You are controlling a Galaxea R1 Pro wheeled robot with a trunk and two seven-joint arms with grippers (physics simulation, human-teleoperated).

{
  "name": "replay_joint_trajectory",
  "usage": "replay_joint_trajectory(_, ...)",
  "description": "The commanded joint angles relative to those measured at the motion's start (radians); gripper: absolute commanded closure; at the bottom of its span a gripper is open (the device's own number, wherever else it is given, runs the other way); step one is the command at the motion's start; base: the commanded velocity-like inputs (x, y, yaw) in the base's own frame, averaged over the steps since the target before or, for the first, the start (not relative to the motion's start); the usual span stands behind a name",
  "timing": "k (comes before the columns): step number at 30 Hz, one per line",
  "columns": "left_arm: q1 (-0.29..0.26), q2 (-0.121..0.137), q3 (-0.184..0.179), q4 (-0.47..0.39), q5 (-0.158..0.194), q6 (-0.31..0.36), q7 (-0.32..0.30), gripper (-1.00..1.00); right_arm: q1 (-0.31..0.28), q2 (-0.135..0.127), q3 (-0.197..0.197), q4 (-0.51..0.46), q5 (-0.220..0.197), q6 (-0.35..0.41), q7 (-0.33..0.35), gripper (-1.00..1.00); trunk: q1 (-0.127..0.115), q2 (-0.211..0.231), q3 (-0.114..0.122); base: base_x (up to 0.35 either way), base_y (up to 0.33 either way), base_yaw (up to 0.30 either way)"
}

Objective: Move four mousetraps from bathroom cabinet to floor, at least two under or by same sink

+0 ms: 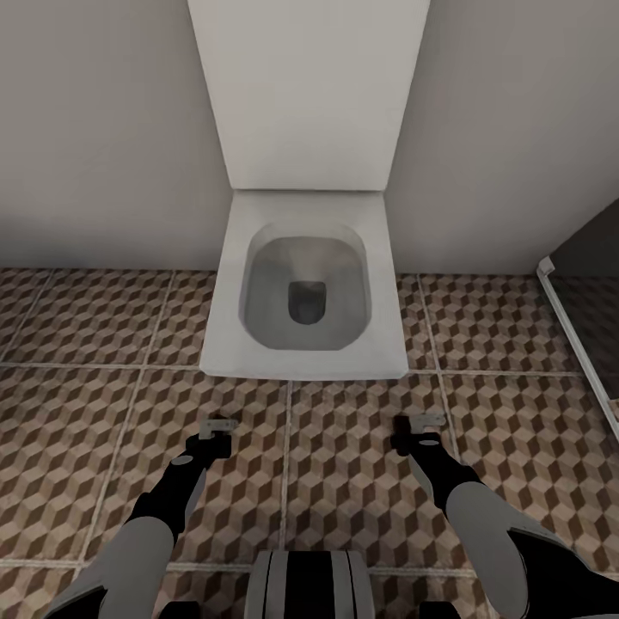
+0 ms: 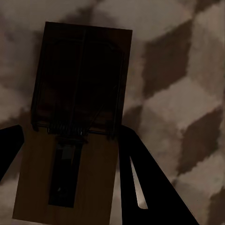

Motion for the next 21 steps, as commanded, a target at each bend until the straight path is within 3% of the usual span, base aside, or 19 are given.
replay_joint_trajectory(1,0.000,-0.002,0.009,-0.003,-0.008,0.005,-0.014,1.00,0.000,0.001,-0.005,-0.002,0.008,0.006,-0.002,1.00,0.000,0.000,-0.001,0.000,0.000,0.000)
replay_joint_trajectory(21,0.000,-0.002,0.009,-0.004,-0.008,0.005,-0.014,1.00,0.000,0.004,-0.008,-0.003,0.008,-0.004,-0.003,1.00,0.000,0.000,-0.001,0.000,0.000,0.000)
